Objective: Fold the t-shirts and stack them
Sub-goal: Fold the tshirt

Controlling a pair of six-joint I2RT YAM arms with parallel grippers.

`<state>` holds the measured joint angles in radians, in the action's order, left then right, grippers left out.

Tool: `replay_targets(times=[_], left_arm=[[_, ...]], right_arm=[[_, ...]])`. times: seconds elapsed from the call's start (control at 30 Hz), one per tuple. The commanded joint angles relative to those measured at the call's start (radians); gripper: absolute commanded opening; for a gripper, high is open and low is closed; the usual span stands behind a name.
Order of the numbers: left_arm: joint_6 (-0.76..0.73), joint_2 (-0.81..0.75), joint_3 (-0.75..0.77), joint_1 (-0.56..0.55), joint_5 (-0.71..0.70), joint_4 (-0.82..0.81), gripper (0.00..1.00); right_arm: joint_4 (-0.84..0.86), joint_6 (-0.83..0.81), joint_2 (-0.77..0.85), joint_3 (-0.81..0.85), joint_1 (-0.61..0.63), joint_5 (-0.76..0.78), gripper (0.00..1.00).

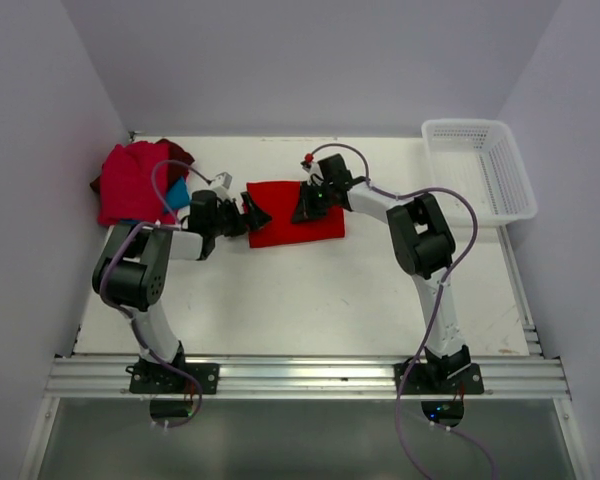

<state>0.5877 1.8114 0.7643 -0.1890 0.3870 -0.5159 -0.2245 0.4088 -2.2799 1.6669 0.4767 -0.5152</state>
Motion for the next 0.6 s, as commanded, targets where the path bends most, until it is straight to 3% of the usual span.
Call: replay_targets(times=[0.0, 0.23, 0.57], left_arm=[[0.017, 0.075, -0.008, 0.002, 0.0, 0.079, 1.0], [0.035, 0.212, 0.117, -0.01, -0.025, 0.152, 1.0], [0.109, 0.347, 0.32, -0.104, 0.059, 0.155, 1.0]], right_arm=[[0.005, 0.007, 0.007, 0.011, -0.003, 0.012, 0.0], [0.054, 0.018, 0.023, -0.068, -0.003, 0.024, 0.0], [0.07, 0.016, 0.063, -0.13, -0.004, 0.026, 0.0]])
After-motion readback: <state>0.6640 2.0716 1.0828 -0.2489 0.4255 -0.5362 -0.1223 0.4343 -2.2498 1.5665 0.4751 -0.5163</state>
